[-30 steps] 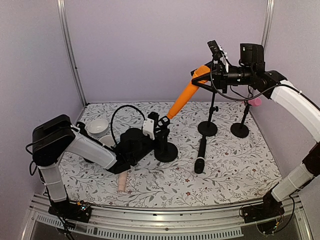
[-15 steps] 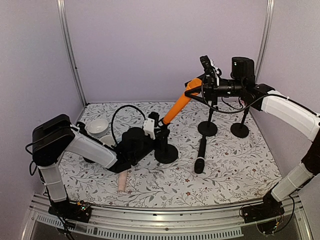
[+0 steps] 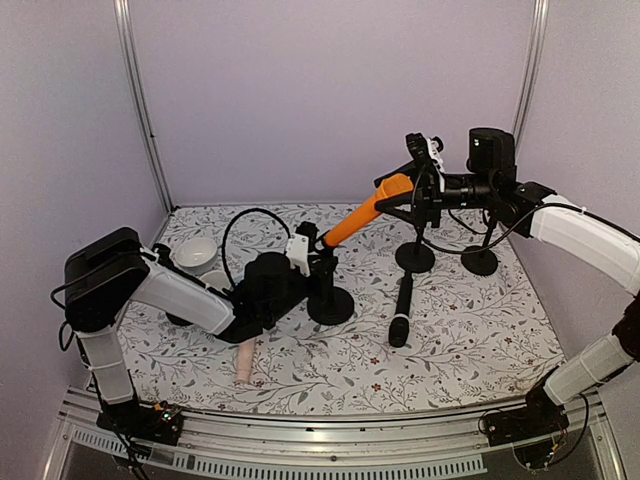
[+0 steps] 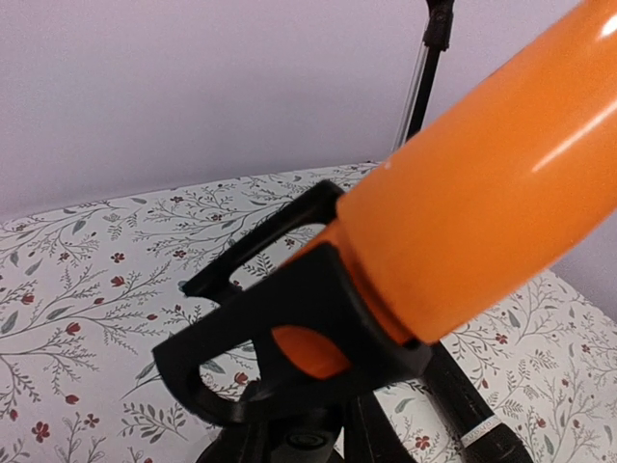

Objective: Attach the microphones to the stand

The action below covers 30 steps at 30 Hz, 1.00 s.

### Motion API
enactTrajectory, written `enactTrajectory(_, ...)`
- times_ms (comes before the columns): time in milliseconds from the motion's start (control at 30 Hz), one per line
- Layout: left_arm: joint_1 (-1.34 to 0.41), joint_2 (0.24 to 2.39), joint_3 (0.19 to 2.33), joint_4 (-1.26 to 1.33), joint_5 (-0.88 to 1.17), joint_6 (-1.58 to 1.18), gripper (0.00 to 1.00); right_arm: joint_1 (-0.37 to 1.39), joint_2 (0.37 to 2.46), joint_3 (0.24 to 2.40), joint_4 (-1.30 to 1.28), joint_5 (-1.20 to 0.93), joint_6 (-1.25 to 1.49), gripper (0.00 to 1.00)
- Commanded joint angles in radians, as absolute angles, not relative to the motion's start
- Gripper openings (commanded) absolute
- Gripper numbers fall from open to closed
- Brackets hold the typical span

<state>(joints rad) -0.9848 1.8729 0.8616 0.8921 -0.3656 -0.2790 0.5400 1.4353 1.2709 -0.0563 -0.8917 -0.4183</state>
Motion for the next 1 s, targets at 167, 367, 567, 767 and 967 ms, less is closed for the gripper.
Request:
enactTrajectory(167,-0.989,1.857,0.924,0.957,-0.326,-0.211,0.0,0.622,1.461,1.295,-0.285,-0.787,-0.501,0.0)
enactTrajectory(367,-0.998,1.866,0.933,0.961,-0.316,-0.193,0.0,0.626,1.483,1.285,-0.289,-0.784,-0.554,0.0)
enactTrajectory(567,-1.0,1.866,0.926,0.972,-0.316,-0.192,0.0,0.627,1.512,1.24,-0.26,-0.794,-0.535,0.0)
enactTrajectory(767,-0.999,1.868,0.922,0.981,-0.309,-0.187,0.0,0.626,1.533,1.216,-0.244,-0.798,-0.484,0.0)
enactTrajectory(967,-1.0,1.883,0.926,0.991,-0.298,-0.192,0.0,0.627,1.572,1.226,-0.236,-0.785,-0.434,0.0)
